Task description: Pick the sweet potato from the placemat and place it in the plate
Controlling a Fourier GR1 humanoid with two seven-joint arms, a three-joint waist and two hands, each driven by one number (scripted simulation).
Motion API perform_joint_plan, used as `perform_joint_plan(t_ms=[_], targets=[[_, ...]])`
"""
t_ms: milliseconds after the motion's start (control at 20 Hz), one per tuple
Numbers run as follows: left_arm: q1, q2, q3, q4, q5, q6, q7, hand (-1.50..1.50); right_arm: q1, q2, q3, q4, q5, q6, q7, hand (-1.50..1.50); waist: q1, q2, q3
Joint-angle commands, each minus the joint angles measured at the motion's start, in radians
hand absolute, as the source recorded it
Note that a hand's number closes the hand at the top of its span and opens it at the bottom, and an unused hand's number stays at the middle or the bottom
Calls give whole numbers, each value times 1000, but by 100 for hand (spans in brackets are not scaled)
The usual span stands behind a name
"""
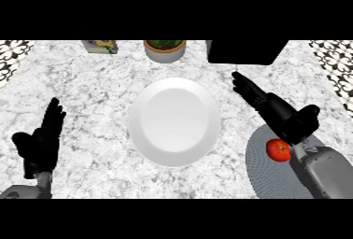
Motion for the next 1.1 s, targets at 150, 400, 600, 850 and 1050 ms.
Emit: perform_joint_plan(t_ms=[150, 400, 600, 850, 1050], targets=[[-107, 41, -36, -23, -52, -58, 20, 0, 84, -34, -115, -95, -200, 98, 32, -150, -40, 31, 41], [-124, 43, -73, -30, -46, -102, 45, 0, -19, -316, 39, -231, 277, 223, -97, 150, -76, 7, 39], [-145, 54, -64, -38, -35, -133, 68, 0, 441, -145, 33, -94, 222, 74, -367, -150, -67, 31, 45], [-181, 33, -82, -55, -53, -142, 112, 0, 545, -300, -73, 4, 407, 53, -765, -150, -40, 29, 42], [-185, 9, -91, -30, -82, -151, 84, 0, 589, -327, -202, -46, 393, -21, -839, -150, -33, 30, 40]])
